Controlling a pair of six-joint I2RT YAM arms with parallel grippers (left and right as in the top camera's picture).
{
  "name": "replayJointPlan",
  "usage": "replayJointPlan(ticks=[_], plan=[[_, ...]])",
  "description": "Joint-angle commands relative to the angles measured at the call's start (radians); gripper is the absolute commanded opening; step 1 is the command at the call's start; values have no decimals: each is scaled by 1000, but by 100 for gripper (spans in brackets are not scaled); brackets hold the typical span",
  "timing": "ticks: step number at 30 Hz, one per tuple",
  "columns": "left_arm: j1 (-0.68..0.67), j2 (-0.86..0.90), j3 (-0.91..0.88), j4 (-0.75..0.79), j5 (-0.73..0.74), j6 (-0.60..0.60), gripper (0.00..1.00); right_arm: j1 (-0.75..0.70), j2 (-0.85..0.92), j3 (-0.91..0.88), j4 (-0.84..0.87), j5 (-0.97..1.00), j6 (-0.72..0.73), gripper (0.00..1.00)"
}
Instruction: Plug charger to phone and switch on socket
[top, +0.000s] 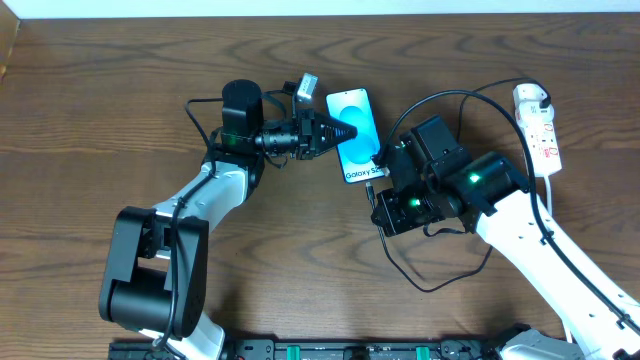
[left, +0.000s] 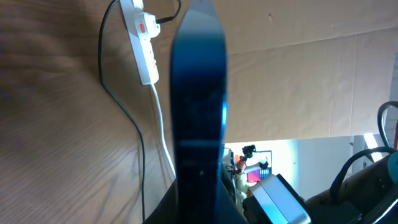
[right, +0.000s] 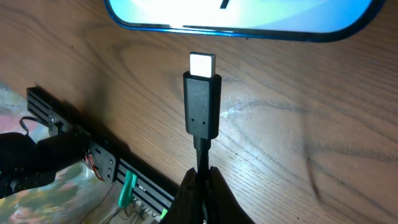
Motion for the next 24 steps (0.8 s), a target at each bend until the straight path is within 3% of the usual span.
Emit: replayJointPlan(ticks=[1, 24], plan=[[2, -6, 24, 9, 9, -32, 7, -3, -15, -1, 3, -21, 5, 1], [2, -6, 24, 9, 5, -59, 7, -3, -14, -1, 13, -20, 60, 1]])
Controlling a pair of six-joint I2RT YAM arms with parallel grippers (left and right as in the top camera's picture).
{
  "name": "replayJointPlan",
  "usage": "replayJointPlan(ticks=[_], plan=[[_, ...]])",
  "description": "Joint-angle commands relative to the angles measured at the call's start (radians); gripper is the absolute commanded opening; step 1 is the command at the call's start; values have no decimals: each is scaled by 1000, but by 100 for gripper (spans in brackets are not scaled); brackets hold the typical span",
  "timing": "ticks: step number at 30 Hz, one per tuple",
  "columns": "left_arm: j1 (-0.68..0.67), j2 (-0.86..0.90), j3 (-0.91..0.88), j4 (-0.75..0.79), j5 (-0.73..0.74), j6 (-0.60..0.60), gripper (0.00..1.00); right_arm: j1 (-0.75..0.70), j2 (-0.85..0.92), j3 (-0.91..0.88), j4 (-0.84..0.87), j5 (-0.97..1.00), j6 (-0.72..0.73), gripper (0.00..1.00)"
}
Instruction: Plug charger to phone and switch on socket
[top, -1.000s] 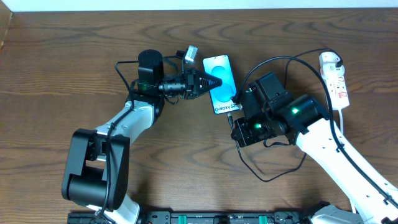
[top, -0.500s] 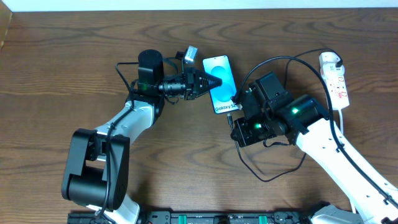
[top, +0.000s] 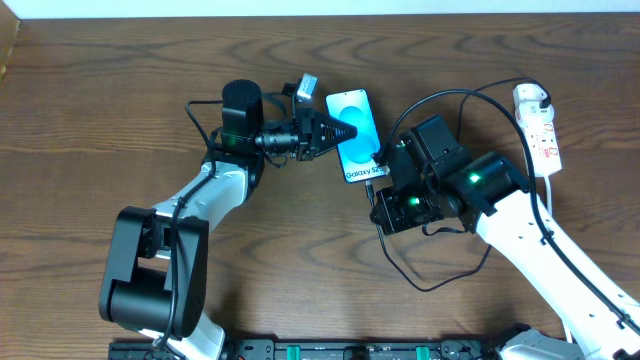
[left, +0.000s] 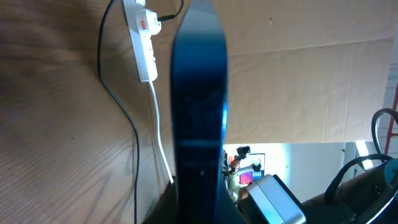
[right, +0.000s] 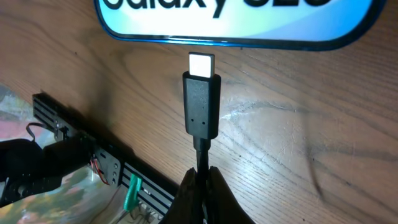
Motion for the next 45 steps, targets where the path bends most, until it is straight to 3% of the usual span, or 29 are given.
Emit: replayJointPlan(ticks=[1, 45], plan=[[2, -6, 24, 9, 6, -10, 7, -3, -14, -1, 1, -18, 26, 1], [2, -6, 23, 9, 26, -1, 8, -4, 0, -1, 10, 22, 10, 1]])
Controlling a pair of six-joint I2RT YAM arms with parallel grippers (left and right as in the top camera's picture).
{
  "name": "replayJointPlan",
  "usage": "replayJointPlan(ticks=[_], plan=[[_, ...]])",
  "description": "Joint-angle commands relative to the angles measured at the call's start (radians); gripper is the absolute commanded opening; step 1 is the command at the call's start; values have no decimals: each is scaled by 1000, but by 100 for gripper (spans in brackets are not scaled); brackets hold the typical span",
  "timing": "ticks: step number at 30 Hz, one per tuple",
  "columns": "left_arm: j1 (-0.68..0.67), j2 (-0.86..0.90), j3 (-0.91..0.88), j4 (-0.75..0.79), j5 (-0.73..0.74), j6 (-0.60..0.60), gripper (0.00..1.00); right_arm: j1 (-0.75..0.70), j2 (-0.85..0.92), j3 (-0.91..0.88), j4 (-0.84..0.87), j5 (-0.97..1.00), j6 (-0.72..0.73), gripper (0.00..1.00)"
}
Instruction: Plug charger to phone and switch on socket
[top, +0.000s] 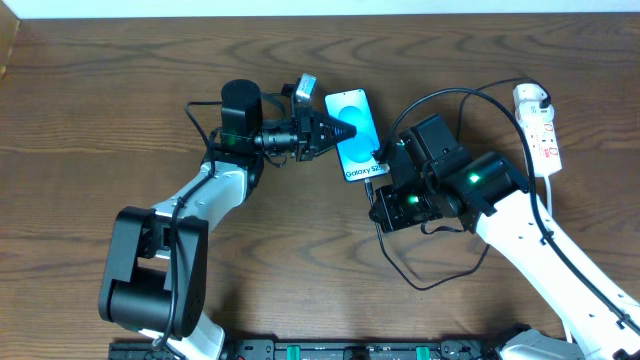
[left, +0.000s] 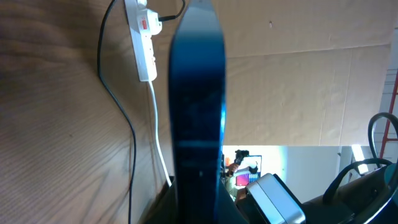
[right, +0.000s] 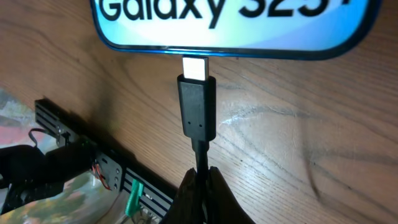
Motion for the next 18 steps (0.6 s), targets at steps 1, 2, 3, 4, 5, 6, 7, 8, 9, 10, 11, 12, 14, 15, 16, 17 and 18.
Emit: replayJointPlan(ticks=[1, 2, 3, 4, 5, 6, 7, 8, 9, 10, 11, 12, 14, 15, 16, 17, 18], plan=[[1, -6, 23, 9, 25, 24, 7, -4, 1, -1, -13, 11, -8, 1], [1, -6, 23, 9, 25, 24, 7, -3, 2, -1, -18, 7, -8, 1], [1, -6, 23, 9, 25, 24, 7, -2, 4, -1, -19, -1, -9, 1], [1, -6, 23, 9, 25, 24, 7, -2, 5, -1, -18, -8, -9, 1], [1, -6, 23, 9, 25, 24, 7, -2, 7, -1, -16, -15, -9, 1], [1, -6, 23, 9, 25, 24, 7, -2, 8, -1, -15, -15, -8, 1], [1, -6, 23, 9, 25, 24, 7, -2, 10, -1, -15, -15, -8, 1], [1, -6, 23, 9, 25, 24, 7, -2, 10, -1, -14, -15, -8, 1], [1, -6, 23, 9, 25, 24, 7, -2, 11, -1, -14, -15, -8, 1], [1, -6, 23, 9, 25, 24, 7, -2, 11, -1, -14, -15, -9, 1], [1, -6, 23, 9, 25, 24, 7, -2, 11, -1, -14, -15, -8, 1], [1, -6, 23, 9, 25, 24, 7, -2, 11, -1, -14, -16, -8, 1], [1, -6, 23, 9, 25, 24, 7, -2, 12, -1, -10, -24, -8, 1], [1, -6, 23, 9, 25, 24, 7, -2, 12, -1, -7, -30, -9, 1], [1, -6, 23, 9, 25, 24, 7, -2, 12, -1, -4, -30, -8, 1], [1, -6, 23, 9, 25, 24, 7, -2, 12, -1, -3, -30, -8, 1], [1, -6, 23, 9, 25, 24, 7, -2, 12, -1, -3, -30, -8, 1]])
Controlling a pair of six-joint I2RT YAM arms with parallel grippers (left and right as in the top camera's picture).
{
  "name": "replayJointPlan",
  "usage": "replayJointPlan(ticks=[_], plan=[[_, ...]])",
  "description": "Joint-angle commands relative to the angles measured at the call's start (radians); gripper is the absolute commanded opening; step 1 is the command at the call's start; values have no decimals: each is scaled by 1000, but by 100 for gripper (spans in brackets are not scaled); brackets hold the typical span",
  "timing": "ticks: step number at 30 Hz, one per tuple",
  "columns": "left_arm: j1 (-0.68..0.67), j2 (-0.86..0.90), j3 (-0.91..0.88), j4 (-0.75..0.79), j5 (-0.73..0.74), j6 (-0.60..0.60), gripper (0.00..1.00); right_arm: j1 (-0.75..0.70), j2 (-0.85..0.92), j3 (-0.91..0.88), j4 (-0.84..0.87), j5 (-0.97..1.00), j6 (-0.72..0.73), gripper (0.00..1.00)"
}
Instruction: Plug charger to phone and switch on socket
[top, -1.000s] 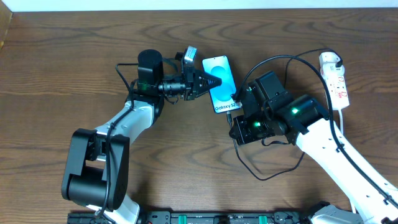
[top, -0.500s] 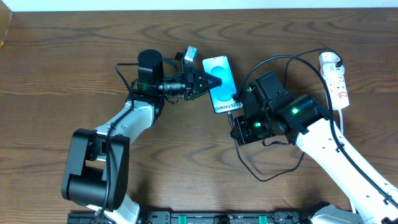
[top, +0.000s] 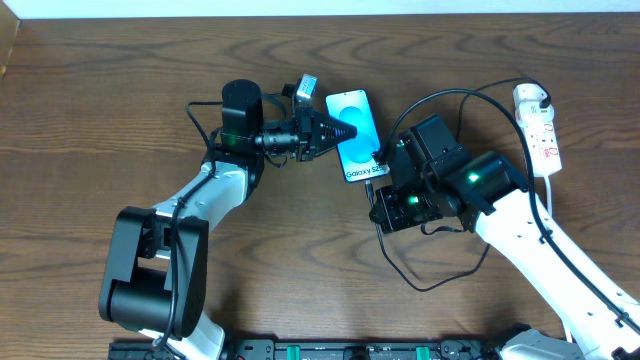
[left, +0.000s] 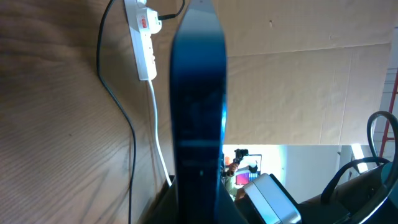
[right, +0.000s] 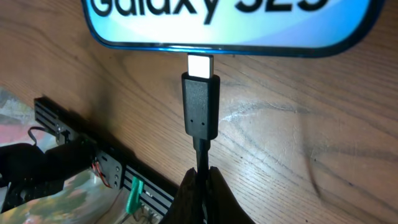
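Note:
The lit phone (top: 353, 135), showing "Galaxy" on its screen, is tilted up off the table with my left gripper (top: 340, 132) shut on its side. The left wrist view shows the phone (left: 199, 112) edge-on between the fingers of the left gripper (left: 199, 202). My right gripper (right: 200, 180) is shut on the black charger cable just behind the USB-C plug (right: 199, 109). The plug's metal tip (right: 200, 64) touches the bottom edge of the phone (right: 230, 25). I cannot tell whether it has entered the port. The white power strip (top: 537, 125) lies at the far right.
The black cable (top: 440, 278) loops on the table in front of my right arm and runs up to the strip. The power strip (left: 143, 43) has a red switch and a white lead. A black rail (right: 93, 149) runs along the table's near edge.
The plug has shifted slightly to the right under the phone's bottom edge, its tip again at that edge. The left gripper and phone hold the same pose.
At first the plug pointed at the phone's bottom edge with a clear gap between them. Then the gap was smaller and the screen text showed in the right wrist view. Later the tip met the edge, and it stays there now, a little further right.

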Motion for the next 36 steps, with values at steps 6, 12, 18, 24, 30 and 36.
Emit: replayJointPlan(ticks=[6, 12, 18, 24, 30, 36], plan=[[2, -6, 23, 9, 24, 24, 8, -2, 7, -1, 7, -21, -8, 1], [2, -6, 23, 9, 25, 24, 7, -2, 8, -1, 19, -20, -8, 1], [2, -6, 23, 10, 37, 36, 7, -3, 8, -1, 34, 11, -8, 1], [2, -6, 23, 10, 54, 55, 7, -2, 8, -1, 31, 8, -8, 1], [2, -6, 23, 9, 46, 55, 7, -2, 17, -1, 6, -47, -8, 1], [2, -6, 23, 9, 27, 14, 7, -2, 29, -1, -24, -55, -8, 1]])
